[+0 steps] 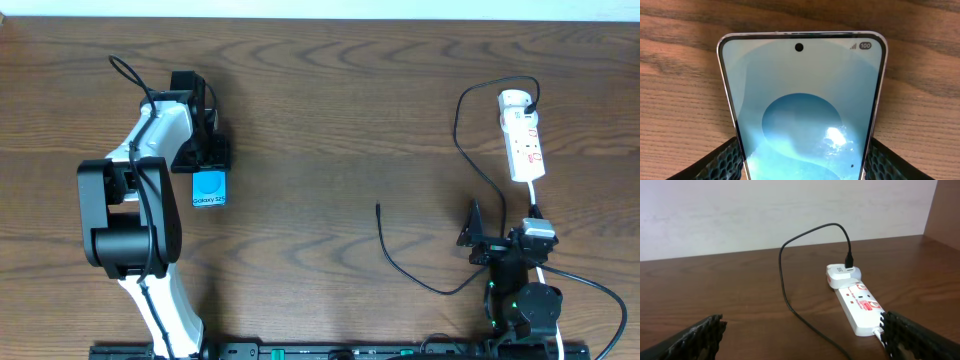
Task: Plug charger to phone and switch on socket
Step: 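Close the left gripper on the phone's bottom edge, then lift the phone with the left gripper and tilt it upright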
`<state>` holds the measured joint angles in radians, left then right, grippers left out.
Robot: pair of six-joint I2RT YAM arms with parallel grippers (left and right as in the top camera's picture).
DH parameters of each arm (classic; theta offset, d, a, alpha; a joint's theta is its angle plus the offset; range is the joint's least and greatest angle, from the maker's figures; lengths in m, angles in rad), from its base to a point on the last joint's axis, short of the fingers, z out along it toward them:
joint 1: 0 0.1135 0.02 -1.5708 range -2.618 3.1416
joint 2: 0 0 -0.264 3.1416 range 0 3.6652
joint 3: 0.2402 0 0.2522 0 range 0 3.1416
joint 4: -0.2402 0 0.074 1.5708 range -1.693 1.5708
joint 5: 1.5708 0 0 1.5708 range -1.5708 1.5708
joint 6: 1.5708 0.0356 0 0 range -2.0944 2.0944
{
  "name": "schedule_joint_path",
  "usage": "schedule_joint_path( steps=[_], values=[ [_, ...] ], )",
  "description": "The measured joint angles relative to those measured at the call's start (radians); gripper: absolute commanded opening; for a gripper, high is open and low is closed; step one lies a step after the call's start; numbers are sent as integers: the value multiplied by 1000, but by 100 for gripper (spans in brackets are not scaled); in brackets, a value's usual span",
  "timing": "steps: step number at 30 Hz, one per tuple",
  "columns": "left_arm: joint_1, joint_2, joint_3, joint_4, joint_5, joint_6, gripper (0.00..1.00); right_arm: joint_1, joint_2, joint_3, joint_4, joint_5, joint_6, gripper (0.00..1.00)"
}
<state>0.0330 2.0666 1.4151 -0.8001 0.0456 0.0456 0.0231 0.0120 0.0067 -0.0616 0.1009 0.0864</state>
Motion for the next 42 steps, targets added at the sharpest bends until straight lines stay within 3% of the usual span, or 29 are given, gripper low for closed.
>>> schedule_joint_path(
  steps=[29,42],
  values=[
    [0,0,2,14,3,0,7,0,0,0,0,0,0,99],
    [0,-83,12,0,114,-6,7,0,0,0,0,0,0,99]
  ],
)
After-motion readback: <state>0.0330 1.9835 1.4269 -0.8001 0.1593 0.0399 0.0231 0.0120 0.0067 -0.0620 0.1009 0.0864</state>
